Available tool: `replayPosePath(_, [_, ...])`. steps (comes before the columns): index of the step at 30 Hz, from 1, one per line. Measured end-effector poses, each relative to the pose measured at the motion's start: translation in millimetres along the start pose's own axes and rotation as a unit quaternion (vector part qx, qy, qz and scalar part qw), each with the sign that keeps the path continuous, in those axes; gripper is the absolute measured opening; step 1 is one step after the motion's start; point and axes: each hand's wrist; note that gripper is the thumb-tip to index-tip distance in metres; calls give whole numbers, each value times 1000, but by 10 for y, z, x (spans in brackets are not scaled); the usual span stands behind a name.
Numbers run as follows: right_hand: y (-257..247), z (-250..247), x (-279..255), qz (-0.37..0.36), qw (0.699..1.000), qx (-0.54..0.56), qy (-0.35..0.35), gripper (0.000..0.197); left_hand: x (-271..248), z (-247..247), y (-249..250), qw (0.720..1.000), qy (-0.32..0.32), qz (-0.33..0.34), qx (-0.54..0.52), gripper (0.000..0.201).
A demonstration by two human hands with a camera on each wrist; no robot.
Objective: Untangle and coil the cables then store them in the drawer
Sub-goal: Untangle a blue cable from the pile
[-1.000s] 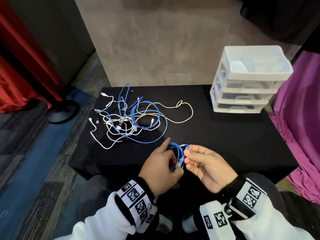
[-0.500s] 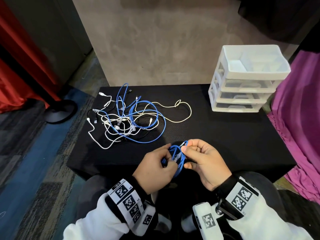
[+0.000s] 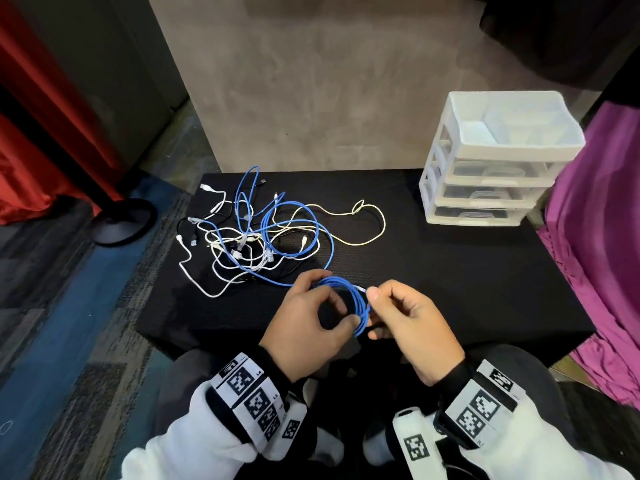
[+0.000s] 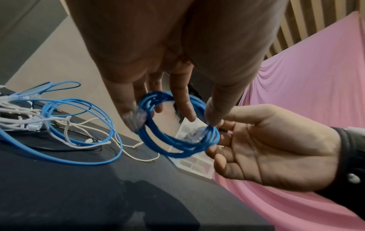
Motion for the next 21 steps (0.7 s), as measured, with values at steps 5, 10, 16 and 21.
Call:
replayPosePath(5, [2,-44,23,-17,999,-45,14,30,28,-21,25,998,6,-43,-35,12])
replayPosePath(10, [-79,-128,76,121,982,139,-47,23,19,-54,68,992,20,-53,-109,7])
replayPosePath(16, [-81,-141,128,135,980,102,-106,31,65,-11,48,981,32,-87,-170,7])
replayPosePath(21, [-91,-196,146,151,973,150,-92,30,98,-45,57,974,5,-72,-214,5])
Point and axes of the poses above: each hand's wrist, its own x-axis towards the middle knuckle, its own z-axis out of the palm, y = z × x, and after that the axes turned 4 degrees about x, right-handed
